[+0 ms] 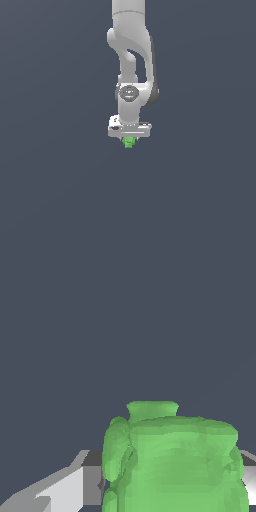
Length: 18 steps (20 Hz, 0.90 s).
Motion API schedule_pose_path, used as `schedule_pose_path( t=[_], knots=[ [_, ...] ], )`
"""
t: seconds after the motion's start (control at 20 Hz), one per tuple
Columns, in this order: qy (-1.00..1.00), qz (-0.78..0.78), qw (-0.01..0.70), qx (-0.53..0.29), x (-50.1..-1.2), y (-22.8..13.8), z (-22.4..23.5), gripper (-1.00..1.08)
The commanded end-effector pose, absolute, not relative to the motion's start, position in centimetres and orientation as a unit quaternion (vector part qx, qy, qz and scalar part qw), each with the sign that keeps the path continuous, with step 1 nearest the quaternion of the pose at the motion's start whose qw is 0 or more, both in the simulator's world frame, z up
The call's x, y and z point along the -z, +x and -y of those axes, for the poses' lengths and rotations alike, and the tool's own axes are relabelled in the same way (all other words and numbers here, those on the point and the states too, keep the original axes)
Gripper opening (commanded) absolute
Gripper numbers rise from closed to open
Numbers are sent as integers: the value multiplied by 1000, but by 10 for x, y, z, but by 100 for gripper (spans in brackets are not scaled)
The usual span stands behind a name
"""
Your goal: Pick up the object and move it to a goal position.
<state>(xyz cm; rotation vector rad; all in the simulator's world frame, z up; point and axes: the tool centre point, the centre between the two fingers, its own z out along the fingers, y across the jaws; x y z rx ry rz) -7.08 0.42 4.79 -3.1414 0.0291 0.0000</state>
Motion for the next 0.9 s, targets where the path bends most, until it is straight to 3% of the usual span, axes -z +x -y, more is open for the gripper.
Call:
schedule_pose_path(
  t=[0.0,0.4,0.85],
  knots=[
    [-1000,-9,0,0,-55,-72,-9,-100],
    [-1000,-9,0,0,-99,-84,-38,-100],
    [-1000,-9,-1,0,-182,-105,-93,-100]
  ],
)
